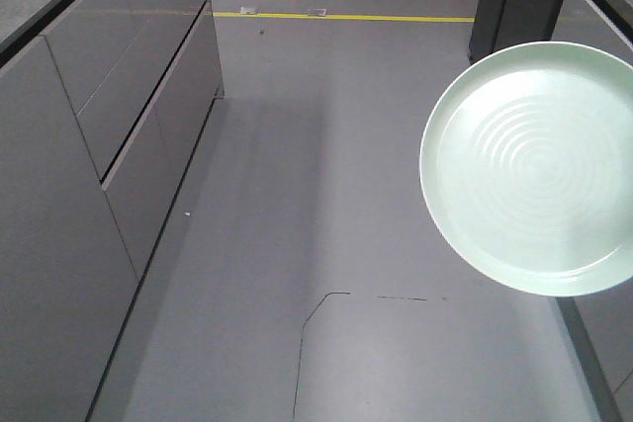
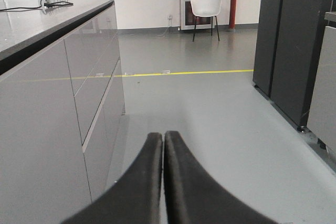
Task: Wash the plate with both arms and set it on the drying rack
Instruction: 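Drive along the aisle toward the far cabinets carrying the plate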
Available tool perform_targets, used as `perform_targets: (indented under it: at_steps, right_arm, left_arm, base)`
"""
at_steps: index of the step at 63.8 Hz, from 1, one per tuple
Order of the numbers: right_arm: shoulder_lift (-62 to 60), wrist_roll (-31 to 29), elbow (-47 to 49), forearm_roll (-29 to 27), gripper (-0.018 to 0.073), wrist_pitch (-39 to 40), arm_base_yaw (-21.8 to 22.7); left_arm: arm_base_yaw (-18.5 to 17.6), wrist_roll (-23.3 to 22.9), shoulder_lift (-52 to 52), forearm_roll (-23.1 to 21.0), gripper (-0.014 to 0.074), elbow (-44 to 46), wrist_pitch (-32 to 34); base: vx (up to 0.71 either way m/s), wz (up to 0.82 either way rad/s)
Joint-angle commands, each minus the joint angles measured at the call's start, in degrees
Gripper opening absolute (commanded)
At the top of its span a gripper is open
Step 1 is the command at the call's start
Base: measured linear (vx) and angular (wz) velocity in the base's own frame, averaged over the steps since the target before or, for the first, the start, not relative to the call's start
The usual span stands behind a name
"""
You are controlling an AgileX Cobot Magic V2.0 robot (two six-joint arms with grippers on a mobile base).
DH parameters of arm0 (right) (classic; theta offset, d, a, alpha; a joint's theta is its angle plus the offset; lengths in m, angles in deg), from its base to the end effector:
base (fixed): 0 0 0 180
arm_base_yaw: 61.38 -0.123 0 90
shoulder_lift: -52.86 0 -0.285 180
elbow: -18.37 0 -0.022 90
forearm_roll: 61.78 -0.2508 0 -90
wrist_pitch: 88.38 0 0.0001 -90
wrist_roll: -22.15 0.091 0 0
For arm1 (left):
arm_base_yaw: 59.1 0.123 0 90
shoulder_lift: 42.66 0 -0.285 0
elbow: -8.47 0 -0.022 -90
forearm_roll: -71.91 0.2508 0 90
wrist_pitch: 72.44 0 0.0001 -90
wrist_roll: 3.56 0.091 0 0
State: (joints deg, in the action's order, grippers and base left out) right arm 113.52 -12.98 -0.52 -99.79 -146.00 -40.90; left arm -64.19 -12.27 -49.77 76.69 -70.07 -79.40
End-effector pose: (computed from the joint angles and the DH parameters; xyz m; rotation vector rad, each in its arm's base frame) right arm 0.1682 -0.0123 0.3878 -0.1253 2.1738 0.3005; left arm 0.0564 -0.0041 0.1950 0.0081 1.6171 -0.1139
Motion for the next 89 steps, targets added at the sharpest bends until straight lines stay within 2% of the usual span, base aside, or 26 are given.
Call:
perform_targets:
  at_steps: [1, 89]
  right_arm:
    - [-0.56, -0.33, 1.49, -2.34, -0.0003, 2.71, 0.42]
    - [-0.56, -0.33, 1.49, -2.34, -0.0003, 2.71, 0.42]
  left_arm:
    - [0.04, -0.14, 0.89, -0.43, -0.0006, -1.29, 3.77]
    - [0.04, -0.14, 0.89, -0.43, -0.0006, -1.29, 3.77]
  base:
    - [0.2, -0.01]
    - [0.18, -0.08]
